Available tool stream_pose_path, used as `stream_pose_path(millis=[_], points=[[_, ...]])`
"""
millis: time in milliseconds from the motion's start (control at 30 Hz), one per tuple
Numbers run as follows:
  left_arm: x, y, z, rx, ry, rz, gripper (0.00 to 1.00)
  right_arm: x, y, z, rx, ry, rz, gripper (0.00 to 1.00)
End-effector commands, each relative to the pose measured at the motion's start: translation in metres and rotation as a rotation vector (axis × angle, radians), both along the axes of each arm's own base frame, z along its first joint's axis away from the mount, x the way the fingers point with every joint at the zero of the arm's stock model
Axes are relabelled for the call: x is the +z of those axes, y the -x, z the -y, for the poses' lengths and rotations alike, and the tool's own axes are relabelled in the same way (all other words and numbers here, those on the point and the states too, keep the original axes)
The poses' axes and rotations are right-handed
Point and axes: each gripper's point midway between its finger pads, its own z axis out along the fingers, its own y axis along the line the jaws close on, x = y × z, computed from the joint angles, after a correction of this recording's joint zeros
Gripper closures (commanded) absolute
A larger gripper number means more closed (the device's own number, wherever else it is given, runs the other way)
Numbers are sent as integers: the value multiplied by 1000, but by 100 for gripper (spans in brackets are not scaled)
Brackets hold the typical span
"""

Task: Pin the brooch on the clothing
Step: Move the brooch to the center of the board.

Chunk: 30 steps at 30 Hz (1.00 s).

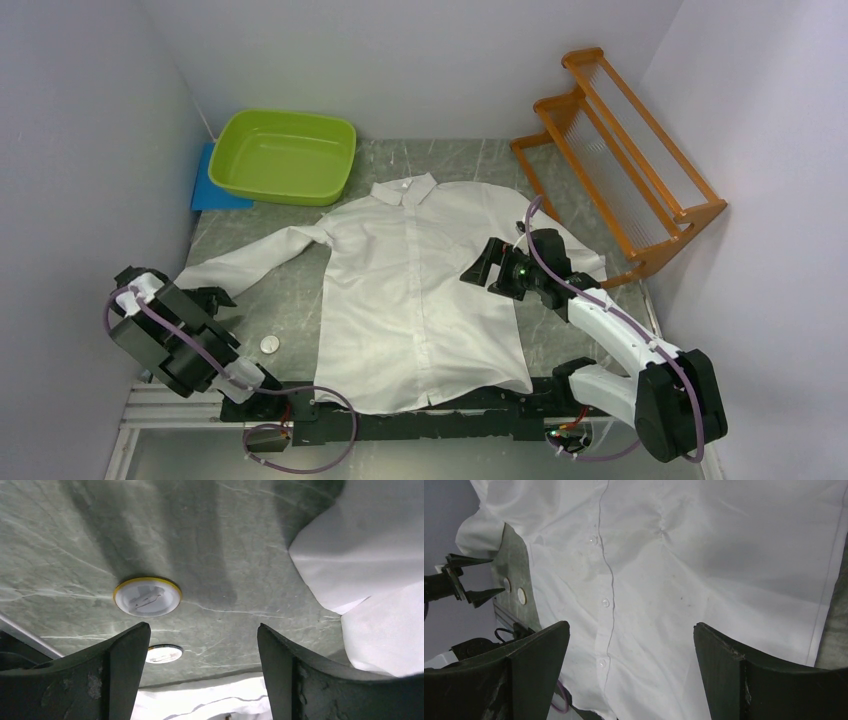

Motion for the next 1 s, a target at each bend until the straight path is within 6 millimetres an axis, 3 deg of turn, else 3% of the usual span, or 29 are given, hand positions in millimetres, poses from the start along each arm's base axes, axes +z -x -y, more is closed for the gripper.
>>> stream_pose_path(millis=[0, 400, 600, 967], points=[[-4, -6, -2, 59, 59, 63, 17, 11, -8, -6, 11, -25, 51, 2], [8, 5, -28, 107, -45, 59, 18, 11, -7, -7, 14, -31, 49, 2], [18, 0, -35, 86, -99, 108, 19, 8, -6, -6, 12, -25, 46, 2], [5, 13, -36, 129, -85, 12, 20, 6, -4, -5, 12, -24, 41, 2]])
